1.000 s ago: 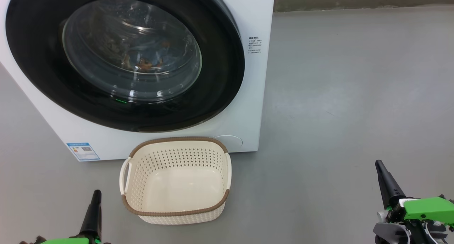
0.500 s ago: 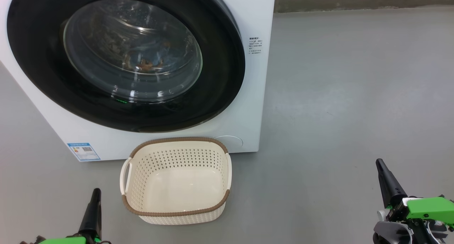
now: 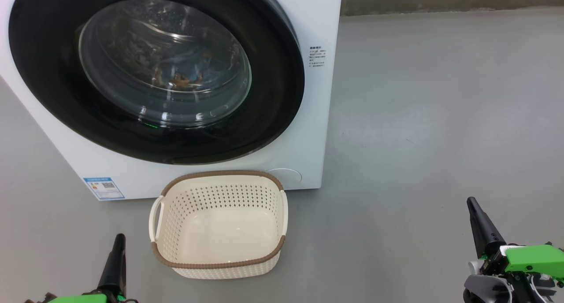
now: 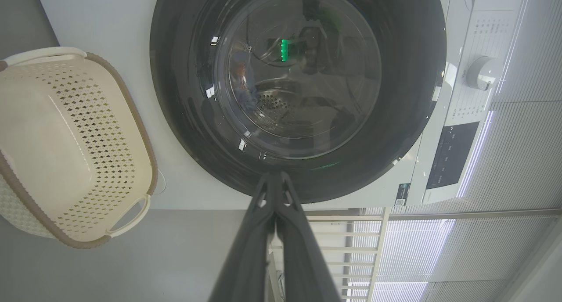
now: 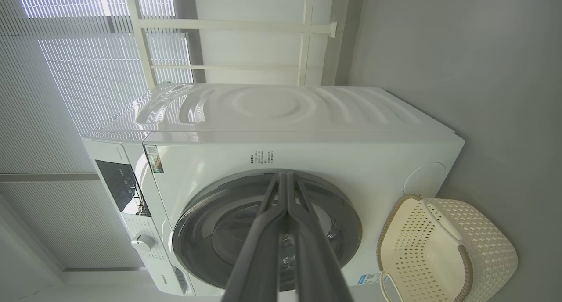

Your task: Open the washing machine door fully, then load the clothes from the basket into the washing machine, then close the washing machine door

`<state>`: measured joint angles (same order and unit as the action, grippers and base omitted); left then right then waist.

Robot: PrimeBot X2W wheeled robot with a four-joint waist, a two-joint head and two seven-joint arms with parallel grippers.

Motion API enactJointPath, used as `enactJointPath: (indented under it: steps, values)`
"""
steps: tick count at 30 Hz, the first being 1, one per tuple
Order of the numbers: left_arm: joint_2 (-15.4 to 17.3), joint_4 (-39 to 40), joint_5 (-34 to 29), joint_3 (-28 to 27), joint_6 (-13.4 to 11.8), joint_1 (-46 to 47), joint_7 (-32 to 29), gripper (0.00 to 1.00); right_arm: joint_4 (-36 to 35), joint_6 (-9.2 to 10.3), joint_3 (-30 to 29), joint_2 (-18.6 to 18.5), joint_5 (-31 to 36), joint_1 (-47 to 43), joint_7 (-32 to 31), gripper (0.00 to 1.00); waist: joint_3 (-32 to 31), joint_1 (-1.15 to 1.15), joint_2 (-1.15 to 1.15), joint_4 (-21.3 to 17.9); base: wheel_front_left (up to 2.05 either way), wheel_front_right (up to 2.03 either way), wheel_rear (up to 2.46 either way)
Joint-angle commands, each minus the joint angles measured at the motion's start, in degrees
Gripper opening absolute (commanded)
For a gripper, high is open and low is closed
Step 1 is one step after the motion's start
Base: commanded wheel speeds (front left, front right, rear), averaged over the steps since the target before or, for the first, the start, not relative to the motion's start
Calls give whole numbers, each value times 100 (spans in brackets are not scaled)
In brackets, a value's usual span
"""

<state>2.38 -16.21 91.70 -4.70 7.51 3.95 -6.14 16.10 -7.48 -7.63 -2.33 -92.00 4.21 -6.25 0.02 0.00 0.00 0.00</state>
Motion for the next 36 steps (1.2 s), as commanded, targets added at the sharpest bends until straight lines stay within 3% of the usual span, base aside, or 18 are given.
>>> enactJointPath:
  steps: [1,36]
  values:
    - [50,170,38,-193,-3,268,-42,0,-174,-1,104,-57,-12,238,-28,0,0,0,0,0,0,0,0]
    - [50,176,38,-193,-2,267,-42,0,-174,-1,103,-56,-11,238,-29,0,0,0,0,0,0,0,0]
